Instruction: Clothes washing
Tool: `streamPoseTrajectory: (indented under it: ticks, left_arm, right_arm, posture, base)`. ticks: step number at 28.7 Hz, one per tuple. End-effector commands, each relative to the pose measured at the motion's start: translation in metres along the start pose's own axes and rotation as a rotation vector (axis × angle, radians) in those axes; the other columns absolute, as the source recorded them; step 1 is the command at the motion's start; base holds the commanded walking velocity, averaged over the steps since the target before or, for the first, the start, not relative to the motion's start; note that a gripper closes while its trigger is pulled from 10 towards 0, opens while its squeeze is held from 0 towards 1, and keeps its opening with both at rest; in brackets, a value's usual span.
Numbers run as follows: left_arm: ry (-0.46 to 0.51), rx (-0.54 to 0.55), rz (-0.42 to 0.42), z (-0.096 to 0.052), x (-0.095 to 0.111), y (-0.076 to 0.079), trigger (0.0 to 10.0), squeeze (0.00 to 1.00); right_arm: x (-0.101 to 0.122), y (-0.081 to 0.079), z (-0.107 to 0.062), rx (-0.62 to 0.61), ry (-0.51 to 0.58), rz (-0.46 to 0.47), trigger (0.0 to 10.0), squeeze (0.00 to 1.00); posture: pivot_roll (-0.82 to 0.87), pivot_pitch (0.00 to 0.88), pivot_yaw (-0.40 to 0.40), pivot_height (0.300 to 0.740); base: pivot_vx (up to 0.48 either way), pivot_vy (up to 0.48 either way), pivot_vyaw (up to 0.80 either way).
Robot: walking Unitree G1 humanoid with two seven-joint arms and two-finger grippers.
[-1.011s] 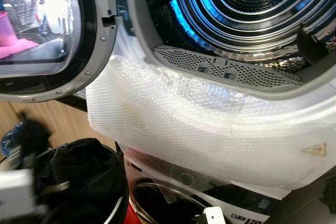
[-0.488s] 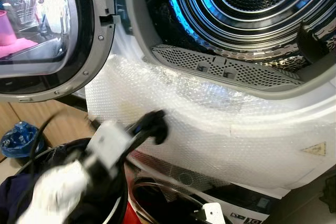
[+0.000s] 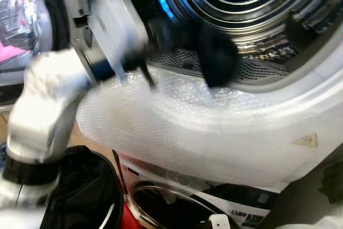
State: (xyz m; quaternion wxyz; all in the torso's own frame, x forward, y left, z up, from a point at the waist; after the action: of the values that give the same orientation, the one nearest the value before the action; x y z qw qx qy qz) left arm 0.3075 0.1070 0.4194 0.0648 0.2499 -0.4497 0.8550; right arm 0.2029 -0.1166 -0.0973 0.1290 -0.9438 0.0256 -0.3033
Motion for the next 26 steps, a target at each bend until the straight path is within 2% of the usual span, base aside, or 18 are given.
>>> streamPoseTrajectory:
  ticks: [1, 2, 3, 4, 5, 6, 8, 9, 14, 20, 26]
  left_arm:
    - [-0.09, 0.015, -0.07, -0.001, -0.038, -0.005, 0.0, 0.0]
    - [-0.1, 0.011, -0.096, 0.001, -0.045, -0.006, 0.0, 0.0]
    - [-0.134, -0.011, -0.166, 0.003, -0.058, -0.005, 4.7, 0.0]
    - [-0.176, -0.018, -0.212, 0.006, -0.072, -0.004, 8.7, 0.0]
    - [-0.204, -0.022, -0.237, 0.007, -0.08, -0.004, 8.7, 0.0]
    - [-0.218, -0.035, -0.294, 0.009, -0.088, -0.002, 10.0, 0.0]
    - [-0.228, -0.041, -0.354, 0.012, -0.095, 0.0, 10.0, 0.0]
    - [-0.236, -0.039, -0.406, 0.017, -0.102, 0.001, 10.0, 0.0]
    - [-0.251, -0.03, -0.423, 0.025, -0.107, 0.002, 10.0, 0.0]
    - [-0.231, -0.089, -0.437, 0.044, -0.098, 0.004, 10.0, 0.0]
    - [-0.259, -0.096, -0.442, 0.049, -0.1, 0.011, 10.0, 0.0]
  right_arm:
    - [0.001, -0.002, 0.001, -0.003, 0.009, 0.024, 10.0, 0.0]
    - [0.001, -0.002, 0.001, -0.005, 0.013, 0.028, 10.0, 0.0]
    - [0.002, -0.001, 0.0, -0.009, 0.018, 0.033, 10.0, 0.0]
    - [0.002, 0.002, 0.0, -0.015, 0.022, 0.039, 10.0, 0.0]
    - [0.002, 0.003, 0.0, -0.02, 0.024, 0.042, 10.0, 0.0]
    - [0.001, 0.005, -0.001, -0.026, 0.028, 0.05, 10.0, 0.0]
    - [0.0, 0.009, -0.002, -0.037, 0.033, 0.062, 10.0, 0.0]
    - [-0.006, 0.016, -0.005, -0.059, 0.034, 0.083, 10.0, 0.0]
    - [-0.022, 0.027, -0.011, -0.098, 0.022, 0.117, 10.0, 0.0]
    - [-0.051, 0.05, -0.026, -0.189, 0.004, 0.18, 10.0, 0.0]
    - [-0.064, 0.058, -0.033, -0.225, 0.0, 0.204, 10.0, 0.0]
  posture:
    - [0.33, 0.0, 0.028, 0.74]
    - [0.33, 0.0, 0.028, 0.74]
    - [0.3, 0.0, 0.036, 0.74]
    - [0.28, 0.0, 0.042, 0.74]
    - [0.28, 0.0, 0.042, 0.74]
    - [0.24, 0.0, 0.056, 0.74]
    - [0.22, 0.0, 0.064, 0.74]
    - [0.18, 0.0, 0.077, 0.74]
    - [0.12, 0.0, 0.093, 0.74]
    - [0.01, 0.0, 0.128, 0.74]
    - [-0.03, 0.0, 0.143, 0.74]
  base:
    - [0.0, 0.0, 0.0]
    - [0.0, 0.0, 0.0]
    - [0.0, 0.0, 0.0]
    - [0.0, 0.0, 0.0]
    - [0.0, 0.0, 0.0]
    - [0.0, 0.0, 0.0]
    - [0.0, 0.0, 0.0]
    - [0.0, 0.0, 0.0]
    - [0.0, 0.0, 0.0]
    - [0.0, 0.0, 0.0]
    - [0.0, 0.0, 0.0]
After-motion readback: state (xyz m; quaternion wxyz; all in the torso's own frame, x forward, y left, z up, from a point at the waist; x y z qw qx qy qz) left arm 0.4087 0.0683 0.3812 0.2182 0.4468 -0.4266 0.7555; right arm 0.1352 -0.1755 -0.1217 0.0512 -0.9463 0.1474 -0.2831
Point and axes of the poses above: a point about 5 cm out from each wrist's last joint towards the gripper, its own z axis pointing out of the wrist towards the gripper, its own x axis along the axis of the wrist's last joint, y = z × x, the point moved 2 cm from there along z, pointing out of the wrist towards the gripper, and after that the axes turned 6 degrees about z, right-handed, at the moved point
